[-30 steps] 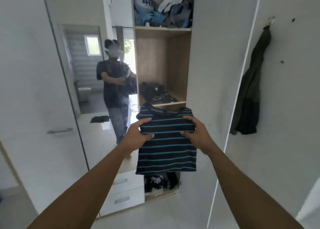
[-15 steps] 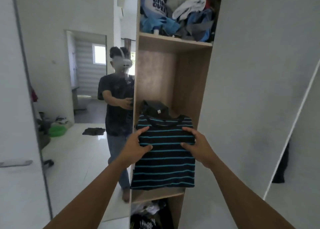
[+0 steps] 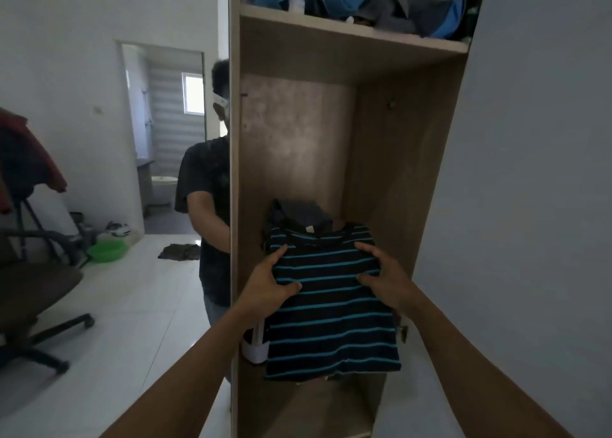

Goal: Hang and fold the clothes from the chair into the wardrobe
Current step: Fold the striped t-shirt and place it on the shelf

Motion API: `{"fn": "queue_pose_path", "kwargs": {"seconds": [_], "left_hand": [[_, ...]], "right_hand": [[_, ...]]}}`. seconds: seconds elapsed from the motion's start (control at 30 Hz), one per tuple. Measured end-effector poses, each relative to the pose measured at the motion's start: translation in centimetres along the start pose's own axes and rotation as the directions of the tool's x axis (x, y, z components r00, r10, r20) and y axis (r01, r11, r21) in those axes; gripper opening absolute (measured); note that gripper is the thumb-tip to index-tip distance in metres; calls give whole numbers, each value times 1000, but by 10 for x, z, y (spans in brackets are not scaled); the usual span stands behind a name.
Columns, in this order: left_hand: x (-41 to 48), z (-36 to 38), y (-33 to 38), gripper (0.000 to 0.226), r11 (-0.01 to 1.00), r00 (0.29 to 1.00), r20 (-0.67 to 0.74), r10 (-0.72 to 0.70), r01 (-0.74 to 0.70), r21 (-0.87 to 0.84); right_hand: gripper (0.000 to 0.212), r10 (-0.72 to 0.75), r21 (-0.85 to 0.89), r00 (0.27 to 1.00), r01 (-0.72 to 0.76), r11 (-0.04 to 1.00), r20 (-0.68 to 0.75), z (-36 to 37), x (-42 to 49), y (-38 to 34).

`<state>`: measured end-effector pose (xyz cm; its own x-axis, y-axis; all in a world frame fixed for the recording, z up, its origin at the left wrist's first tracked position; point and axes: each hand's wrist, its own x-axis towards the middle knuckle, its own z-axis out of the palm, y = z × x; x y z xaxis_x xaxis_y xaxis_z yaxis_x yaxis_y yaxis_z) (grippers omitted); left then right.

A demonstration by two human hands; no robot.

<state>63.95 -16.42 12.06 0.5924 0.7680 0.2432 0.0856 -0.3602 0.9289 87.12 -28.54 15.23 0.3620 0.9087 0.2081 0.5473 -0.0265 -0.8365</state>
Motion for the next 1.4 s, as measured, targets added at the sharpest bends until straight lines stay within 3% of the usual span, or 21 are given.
{"fn": "queue_pose_path", "kwargs": {"seconds": [0.23, 0.33, 0.4, 0.5, 0.6, 0.77, 0.97, 1.03, 1.13, 1.17, 1.23, 1.33, 1.4], "left_hand": [[102, 7, -20, 86, 997, 990, -125, -69, 66, -29], [154, 2, -27, 85, 991, 980, -158, -120, 128, 39], [180, 1, -44, 85, 970, 969, -156, -193, 212, 115], [195, 9, -80, 86, 932, 948, -153, -280, 306, 192], [205, 10, -97, 89, 924, 935, -212, -284, 326, 199], [215, 12, -101, 89, 940, 952, -199, -232, 271, 205], [212, 11, -103, 95, 907, 935, -171, -310, 345, 242], [211, 11, -91, 100, 851, 934, -192, -302, 355, 386], [200, 19, -69, 107, 612, 966, -215, -144, 257, 747], [193, 26, -62, 100, 604, 981, -178, -74, 186, 775], [176, 44, -54, 87, 622, 994, -77, -82, 111, 775], [150, 67, -69, 71, 536, 969, -13, -248, 148, 831], [138, 73, -81, 75, 530, 969, -62, -241, 185, 827]], "right_hand": [[65, -30, 99, 995, 21, 995, 97, -18, 123, 32], [64, -37, 134, 993, 21, 991, 113, -15, 179, 48], [62, -2, 63, 988, -8, 998, 156, -3, 206, 70], [65, 67, -32, 958, -60, 998, 280, 19, 228, 104], [62, 80, -57, 962, -67, 996, 261, 24, 250, 117], [73, 112, -17, 942, -113, 994, 316, 22, 266, 126], [75, 100, 58, 940, -125, 990, 326, 19, 262, 140], [76, 90, 19, 945, -101, 995, 315, 18, 263, 133], [78, 30, -190, 980, 8, 982, 195, 16, 257, 122], [75, -15, -270, 988, 57, 961, 153, 18, 248, 118], [68, -52, -313, 980, 112, 943, 192, 28, 222, 109], [67, 98, -449, 935, 71, 891, 342, 49, 186, 111], [68, 101, -530, 952, 72, 845, 290, 55, 174, 121]]}}
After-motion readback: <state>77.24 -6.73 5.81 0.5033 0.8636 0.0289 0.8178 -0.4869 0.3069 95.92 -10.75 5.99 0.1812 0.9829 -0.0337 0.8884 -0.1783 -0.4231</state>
